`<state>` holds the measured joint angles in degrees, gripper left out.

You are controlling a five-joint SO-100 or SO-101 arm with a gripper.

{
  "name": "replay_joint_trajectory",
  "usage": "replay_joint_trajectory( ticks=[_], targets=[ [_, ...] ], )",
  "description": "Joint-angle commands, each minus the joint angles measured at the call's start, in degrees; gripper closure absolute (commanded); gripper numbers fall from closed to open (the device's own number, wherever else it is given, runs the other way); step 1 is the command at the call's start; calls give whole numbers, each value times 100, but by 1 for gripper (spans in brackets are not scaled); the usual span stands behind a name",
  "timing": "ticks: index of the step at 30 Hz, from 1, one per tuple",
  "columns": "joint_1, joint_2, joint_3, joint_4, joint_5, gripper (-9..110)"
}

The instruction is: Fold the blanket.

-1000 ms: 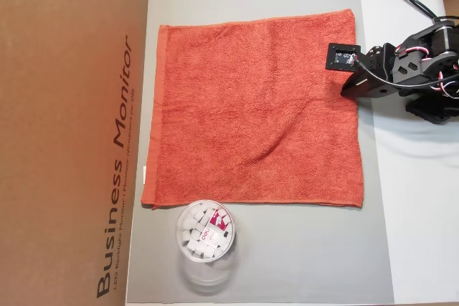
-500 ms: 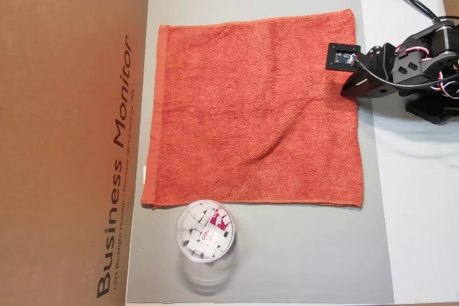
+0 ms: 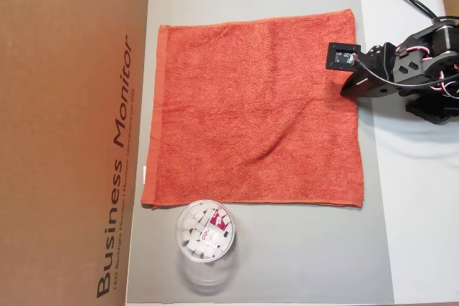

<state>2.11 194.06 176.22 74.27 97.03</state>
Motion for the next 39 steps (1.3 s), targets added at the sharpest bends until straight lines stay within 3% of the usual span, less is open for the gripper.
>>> replay_joint_trajectory(
  ticks=[1, 10, 22, 31, 39],
  targets=[
    [-281, -35, -527, -79, -44, 102],
    [-1274, -35, -1187, -79, -149, 101],
    [-2584, -35, -1406, -352, -2689, 102],
    [-3718, -1397, -1644, -1723, -2839, 102],
    [-4649, -3050, -2637, -1749, -2821, 102]
  ],
)
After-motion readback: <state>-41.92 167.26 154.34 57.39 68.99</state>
